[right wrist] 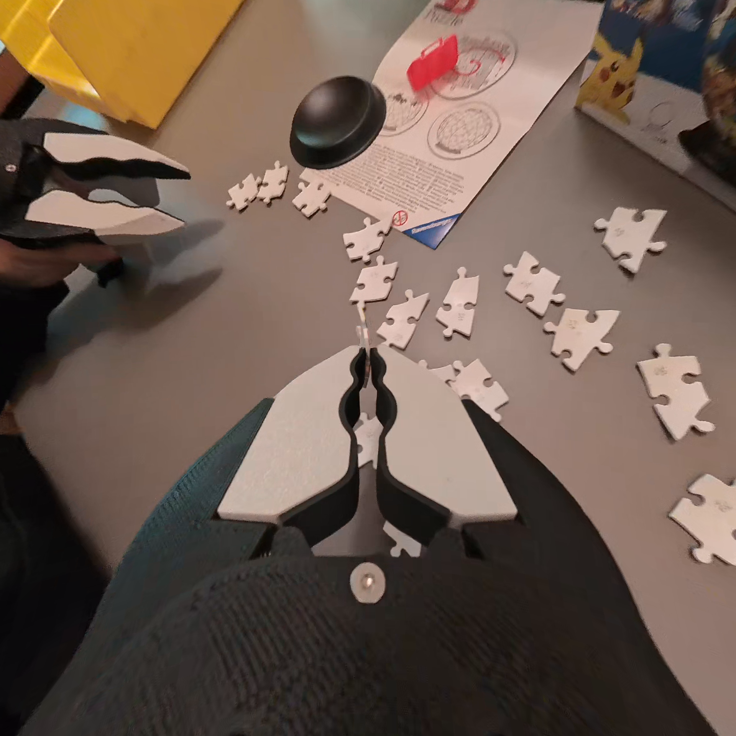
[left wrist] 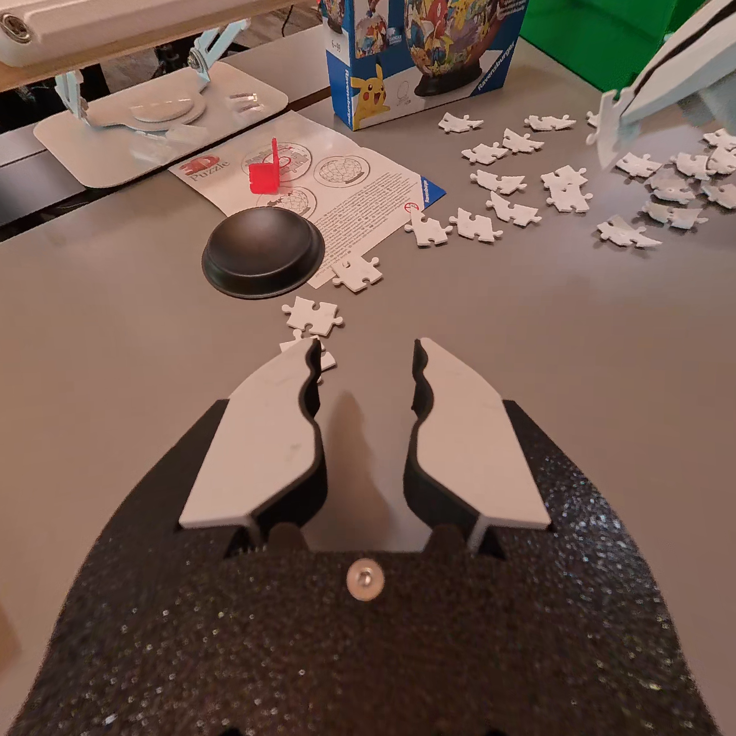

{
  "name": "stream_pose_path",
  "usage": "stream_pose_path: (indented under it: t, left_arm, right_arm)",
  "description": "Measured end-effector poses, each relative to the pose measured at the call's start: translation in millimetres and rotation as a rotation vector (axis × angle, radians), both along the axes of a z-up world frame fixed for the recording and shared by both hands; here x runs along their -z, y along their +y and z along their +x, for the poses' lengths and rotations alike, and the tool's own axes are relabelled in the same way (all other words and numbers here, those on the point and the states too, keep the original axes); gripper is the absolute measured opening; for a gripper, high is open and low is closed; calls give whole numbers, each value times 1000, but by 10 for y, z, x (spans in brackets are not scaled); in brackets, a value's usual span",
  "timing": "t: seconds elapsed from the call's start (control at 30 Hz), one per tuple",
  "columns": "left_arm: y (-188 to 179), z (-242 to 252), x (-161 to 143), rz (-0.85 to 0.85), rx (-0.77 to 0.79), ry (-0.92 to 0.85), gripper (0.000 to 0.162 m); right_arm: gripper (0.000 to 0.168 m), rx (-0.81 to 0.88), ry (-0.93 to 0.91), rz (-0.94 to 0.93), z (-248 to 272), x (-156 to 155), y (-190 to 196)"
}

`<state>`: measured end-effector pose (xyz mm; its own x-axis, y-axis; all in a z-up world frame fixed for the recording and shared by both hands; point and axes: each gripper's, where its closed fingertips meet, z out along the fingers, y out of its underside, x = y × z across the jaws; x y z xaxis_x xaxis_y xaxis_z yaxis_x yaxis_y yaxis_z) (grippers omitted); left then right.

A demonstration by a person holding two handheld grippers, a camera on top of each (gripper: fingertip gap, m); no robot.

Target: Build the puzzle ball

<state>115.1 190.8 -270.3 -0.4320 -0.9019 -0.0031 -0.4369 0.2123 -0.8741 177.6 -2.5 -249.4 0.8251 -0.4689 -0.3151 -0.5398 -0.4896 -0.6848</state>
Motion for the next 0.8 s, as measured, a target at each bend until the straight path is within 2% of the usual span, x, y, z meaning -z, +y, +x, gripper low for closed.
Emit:
stream_pose_path:
  t: [0.27,0.53,0.63,0.8]
  left_arm:
    - [-45,-24,63,4,35,43,44]
    - [-34,-24,44,-37,38,49,43]
    - [-27,-22,44,-64,40,62,43]
    - [-30,-22,44,-82,47,71,41]
  right_arm:
    - [3,-117,185,-60,-283,227,240]
    - [3,-116,180,-96,-268,257,253]
    - [3,-42,118,-66,-25,82,159]
    - [3,97,73,-197,533,24,-238]
